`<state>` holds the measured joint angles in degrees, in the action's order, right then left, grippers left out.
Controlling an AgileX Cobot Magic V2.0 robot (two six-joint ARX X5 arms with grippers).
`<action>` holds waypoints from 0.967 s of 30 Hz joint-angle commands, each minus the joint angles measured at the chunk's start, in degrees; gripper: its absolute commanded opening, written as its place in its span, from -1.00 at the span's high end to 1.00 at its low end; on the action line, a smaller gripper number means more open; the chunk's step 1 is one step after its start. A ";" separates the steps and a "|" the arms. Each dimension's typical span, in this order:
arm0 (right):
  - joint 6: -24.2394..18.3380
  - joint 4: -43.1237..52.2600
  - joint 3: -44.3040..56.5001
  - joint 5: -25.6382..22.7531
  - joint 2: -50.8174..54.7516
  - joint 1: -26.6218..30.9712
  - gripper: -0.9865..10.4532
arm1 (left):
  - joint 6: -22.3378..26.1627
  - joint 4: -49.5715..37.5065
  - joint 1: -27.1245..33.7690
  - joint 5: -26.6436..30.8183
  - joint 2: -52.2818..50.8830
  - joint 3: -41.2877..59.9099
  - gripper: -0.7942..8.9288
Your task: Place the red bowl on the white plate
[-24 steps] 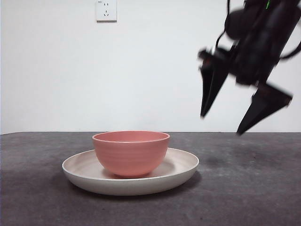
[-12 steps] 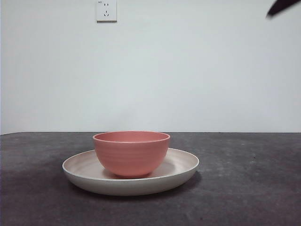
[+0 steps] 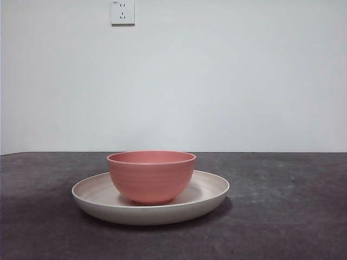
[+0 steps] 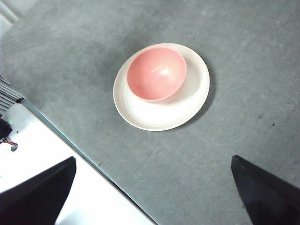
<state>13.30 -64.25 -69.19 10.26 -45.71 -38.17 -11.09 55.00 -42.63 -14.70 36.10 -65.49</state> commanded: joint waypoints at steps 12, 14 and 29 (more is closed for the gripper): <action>-0.46 -0.63 -0.98 0.07 -0.28 -0.44 0.07 | 0.04 -0.37 -0.46 0.28 0.39 -0.66 0.04; -0.50 -0.96 -0.98 0.48 -0.26 -0.46 0.87 | 0.07 0.07 -0.46 0.28 0.39 -0.66 0.90; -0.48 -0.94 -1.01 0.20 -0.22 -0.44 0.74 | 0.04 -0.59 -0.46 0.28 0.39 -0.66 0.78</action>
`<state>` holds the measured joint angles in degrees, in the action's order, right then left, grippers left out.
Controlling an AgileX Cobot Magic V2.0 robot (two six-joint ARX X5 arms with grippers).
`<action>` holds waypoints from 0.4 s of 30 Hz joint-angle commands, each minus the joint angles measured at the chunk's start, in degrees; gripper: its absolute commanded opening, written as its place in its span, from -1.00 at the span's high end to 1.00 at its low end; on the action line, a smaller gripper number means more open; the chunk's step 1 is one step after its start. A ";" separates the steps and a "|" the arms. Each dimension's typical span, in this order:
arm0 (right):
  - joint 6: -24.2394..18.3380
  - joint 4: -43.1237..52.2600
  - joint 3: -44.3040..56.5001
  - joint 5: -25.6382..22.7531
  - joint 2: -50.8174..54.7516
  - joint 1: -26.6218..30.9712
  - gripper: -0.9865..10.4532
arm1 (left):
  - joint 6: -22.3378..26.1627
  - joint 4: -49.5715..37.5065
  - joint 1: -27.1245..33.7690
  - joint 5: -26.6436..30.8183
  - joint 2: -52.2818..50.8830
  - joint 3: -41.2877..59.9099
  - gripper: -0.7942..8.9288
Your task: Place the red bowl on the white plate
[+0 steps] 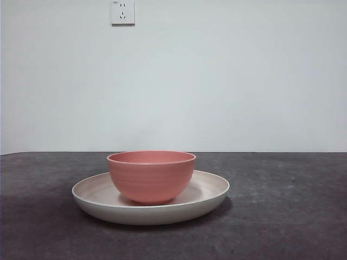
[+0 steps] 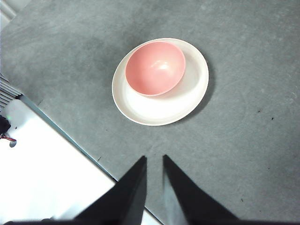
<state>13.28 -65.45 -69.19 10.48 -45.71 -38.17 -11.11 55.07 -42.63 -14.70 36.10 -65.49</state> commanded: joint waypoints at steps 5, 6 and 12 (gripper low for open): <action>-0.46 0.26 -1.01 -0.02 -0.22 -0.44 0.74 | 0.07 -0.66 -0.46 0.28 0.39 -0.66 0.78; -0.46 0.26 -1.01 -0.02 -0.22 -0.44 0.74 | 0.07 -0.74 -0.33 0.28 0.35 -0.66 0.78; -0.46 0.26 -1.01 -0.02 -0.22 -0.44 0.74 | 0.13 -1.22 7.82 -1.36 -0.02 1.60 0.78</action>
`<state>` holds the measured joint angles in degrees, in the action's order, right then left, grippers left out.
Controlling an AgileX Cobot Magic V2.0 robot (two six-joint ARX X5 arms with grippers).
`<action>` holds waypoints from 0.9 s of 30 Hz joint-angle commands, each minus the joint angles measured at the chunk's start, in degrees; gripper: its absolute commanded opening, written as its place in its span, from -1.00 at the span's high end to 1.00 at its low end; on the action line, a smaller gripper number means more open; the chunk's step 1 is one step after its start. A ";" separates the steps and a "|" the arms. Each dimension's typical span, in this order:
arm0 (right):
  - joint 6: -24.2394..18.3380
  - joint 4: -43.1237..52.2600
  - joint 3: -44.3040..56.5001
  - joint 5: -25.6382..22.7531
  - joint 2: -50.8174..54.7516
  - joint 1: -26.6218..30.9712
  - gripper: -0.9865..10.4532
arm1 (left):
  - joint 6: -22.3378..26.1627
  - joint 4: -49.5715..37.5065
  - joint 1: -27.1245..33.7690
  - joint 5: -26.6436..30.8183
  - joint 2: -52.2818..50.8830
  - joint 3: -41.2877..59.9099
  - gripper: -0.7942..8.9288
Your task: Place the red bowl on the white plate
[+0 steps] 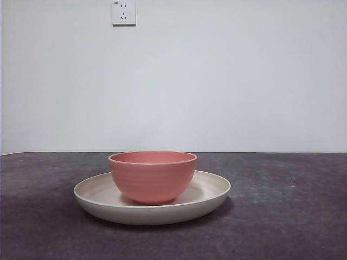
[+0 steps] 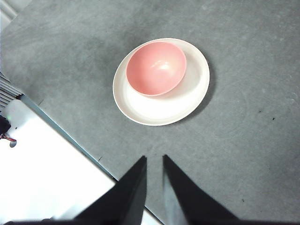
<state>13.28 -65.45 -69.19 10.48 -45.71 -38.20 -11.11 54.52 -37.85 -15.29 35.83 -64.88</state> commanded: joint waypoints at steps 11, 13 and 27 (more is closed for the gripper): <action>-0.46 0.28 -1.01 -0.04 -0.22 -0.42 0.74 | 3.02 -37.24 29.44 -0.72 -15.10 33.09 0.78; -0.46 0.28 -1.01 -0.02 -0.24 -0.42 0.74 | 3.89 -41.05 32.30 -0.59 -18.51 38.25 0.78; -0.46 0.28 -1.01 -0.02 -0.22 -0.42 0.74 | 6.99 -47.98 36.72 13.35 -31.65 59.39 0.78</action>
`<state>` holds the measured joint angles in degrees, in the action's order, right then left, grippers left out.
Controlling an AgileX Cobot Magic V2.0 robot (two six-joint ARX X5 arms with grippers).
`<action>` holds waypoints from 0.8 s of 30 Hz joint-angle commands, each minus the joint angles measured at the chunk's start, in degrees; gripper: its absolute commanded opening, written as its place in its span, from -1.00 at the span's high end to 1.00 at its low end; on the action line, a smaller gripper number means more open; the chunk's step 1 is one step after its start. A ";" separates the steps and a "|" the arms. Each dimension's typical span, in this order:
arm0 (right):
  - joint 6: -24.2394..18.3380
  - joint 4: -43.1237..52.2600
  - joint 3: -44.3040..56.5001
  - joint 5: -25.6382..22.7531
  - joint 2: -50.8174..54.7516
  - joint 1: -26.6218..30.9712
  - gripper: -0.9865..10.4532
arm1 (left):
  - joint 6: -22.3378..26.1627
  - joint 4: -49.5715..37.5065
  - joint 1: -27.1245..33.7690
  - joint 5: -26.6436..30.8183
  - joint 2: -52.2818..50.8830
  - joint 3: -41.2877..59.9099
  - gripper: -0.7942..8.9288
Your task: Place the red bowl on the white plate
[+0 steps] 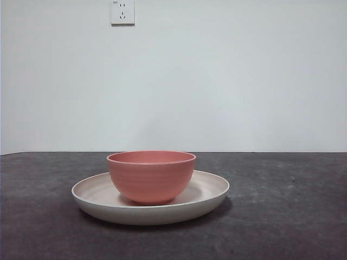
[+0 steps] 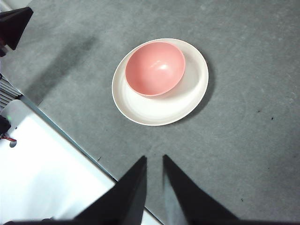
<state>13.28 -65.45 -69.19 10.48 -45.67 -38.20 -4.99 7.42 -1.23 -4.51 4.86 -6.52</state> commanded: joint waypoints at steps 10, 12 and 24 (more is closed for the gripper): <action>-0.46 0.28 -1.01 -0.02 -0.26 -0.42 0.74 | 0.94 -0.26 0.11 4.96 -4.68 5.86 0.78; -0.46 0.28 -1.01 -0.02 -0.28 -0.42 0.74 | 0.94 0.85 0.11 4.96 -4.70 5.86 0.78; -0.46 0.28 -1.01 -0.02 -0.26 -0.42 0.74 | 0.94 3.30 0.11 4.96 -4.68 5.86 0.78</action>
<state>13.28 -65.45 -69.19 10.48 -45.67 -38.20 -4.97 10.48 -1.23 0.25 0.23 -1.87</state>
